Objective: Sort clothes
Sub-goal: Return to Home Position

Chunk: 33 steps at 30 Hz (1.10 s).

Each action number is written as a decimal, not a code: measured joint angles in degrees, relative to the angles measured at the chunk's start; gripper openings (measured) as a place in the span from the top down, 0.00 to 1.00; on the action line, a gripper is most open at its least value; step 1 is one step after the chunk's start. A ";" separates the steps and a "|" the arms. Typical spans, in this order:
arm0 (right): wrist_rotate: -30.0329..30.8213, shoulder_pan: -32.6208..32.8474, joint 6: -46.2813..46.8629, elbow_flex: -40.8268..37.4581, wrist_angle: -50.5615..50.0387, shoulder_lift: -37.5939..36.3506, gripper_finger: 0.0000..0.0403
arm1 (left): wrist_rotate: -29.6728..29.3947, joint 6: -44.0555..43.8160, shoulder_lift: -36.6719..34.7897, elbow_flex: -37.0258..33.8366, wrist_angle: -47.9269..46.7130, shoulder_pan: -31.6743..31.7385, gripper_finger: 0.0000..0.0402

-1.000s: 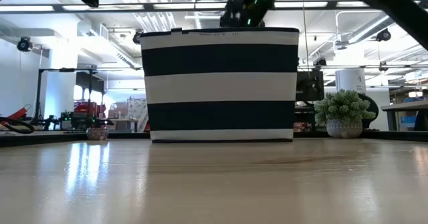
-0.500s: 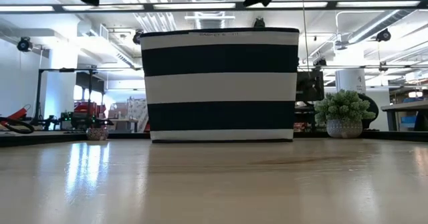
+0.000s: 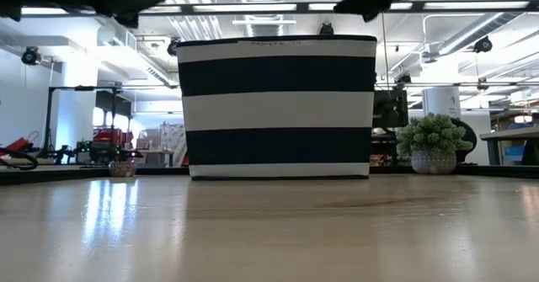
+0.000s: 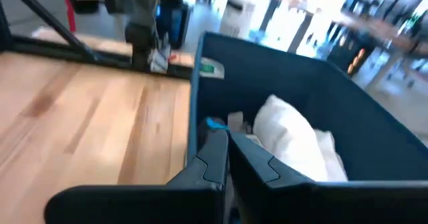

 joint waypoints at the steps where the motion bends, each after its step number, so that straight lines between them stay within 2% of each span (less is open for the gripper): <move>1: 0.00 0.31 0.93 -3.32 3.39 -1.40 1.00 | 1.04 -0.57 0.52 -0.02 0.04 0.90 1.00; 6: -0.01 2.46 5.46 -17.52 19.99 -7.17 1.00 | 3.56 -0.96 1.80 -0.04 1.14 2.21 1.00; 11: -2.66 4.72 8.19 -26.83 31.07 -11.07 1.00 | 3.56 0.08 1.08 -0.04 2.15 2.23 1.00; 19: -2.51 6.84 10.54 -36.75 36.88 -18.08 1.00 | 3.56 -0.48 -2.51 -4.01 1.95 2.21 1.00; 27: -1.44 6.80 13.49 -46.20 39.28 -26.23 1.00 | 3.27 -4.22 -11.79 -12.73 1.76 2.21 1.00; 33: -1.46 6.80 14.85 -51.69 39.87 -30.02 1.00 | 3.10 -8.83 -22.11 -14.79 -8.47 2.02 1.00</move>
